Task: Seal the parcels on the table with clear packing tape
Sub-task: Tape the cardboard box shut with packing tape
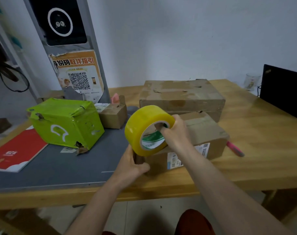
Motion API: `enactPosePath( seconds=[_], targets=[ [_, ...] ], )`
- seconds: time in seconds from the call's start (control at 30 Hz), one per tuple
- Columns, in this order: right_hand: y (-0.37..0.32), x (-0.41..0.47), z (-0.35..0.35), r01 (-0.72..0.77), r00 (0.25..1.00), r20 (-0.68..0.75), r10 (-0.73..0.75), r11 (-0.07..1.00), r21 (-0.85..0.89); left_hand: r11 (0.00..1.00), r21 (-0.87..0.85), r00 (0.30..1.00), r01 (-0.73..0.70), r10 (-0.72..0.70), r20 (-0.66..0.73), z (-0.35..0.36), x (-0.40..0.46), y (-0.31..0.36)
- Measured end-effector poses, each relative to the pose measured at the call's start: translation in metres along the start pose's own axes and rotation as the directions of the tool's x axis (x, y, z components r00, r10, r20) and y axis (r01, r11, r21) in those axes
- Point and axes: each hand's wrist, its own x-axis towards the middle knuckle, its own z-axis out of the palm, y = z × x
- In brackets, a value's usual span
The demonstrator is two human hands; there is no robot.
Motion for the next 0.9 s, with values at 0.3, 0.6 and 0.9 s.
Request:
enactPosePath(
  seconds=[0.3,0.6,0.9],
  targets=[
    [0.017,0.003,-0.006,0.051,0.995,0.081,-0.049,0.998,-0.028,0.993,0.113,0.988,-0.025,0.042,-0.149,0.005,0.021,-0.016],
    [0.018,0.006,-0.02,0.092,0.99,0.108,-0.093,0.996,0.012,0.965,0.232,0.984,-0.119,0.145,-0.099,-0.002,0.018,-0.011],
    [0.028,0.014,-0.083,0.061,0.996,-0.058,-0.067,0.992,-0.108,0.908,0.35,0.961,-0.231,0.269,-0.065,0.0,0.018,-0.006]
  ],
)
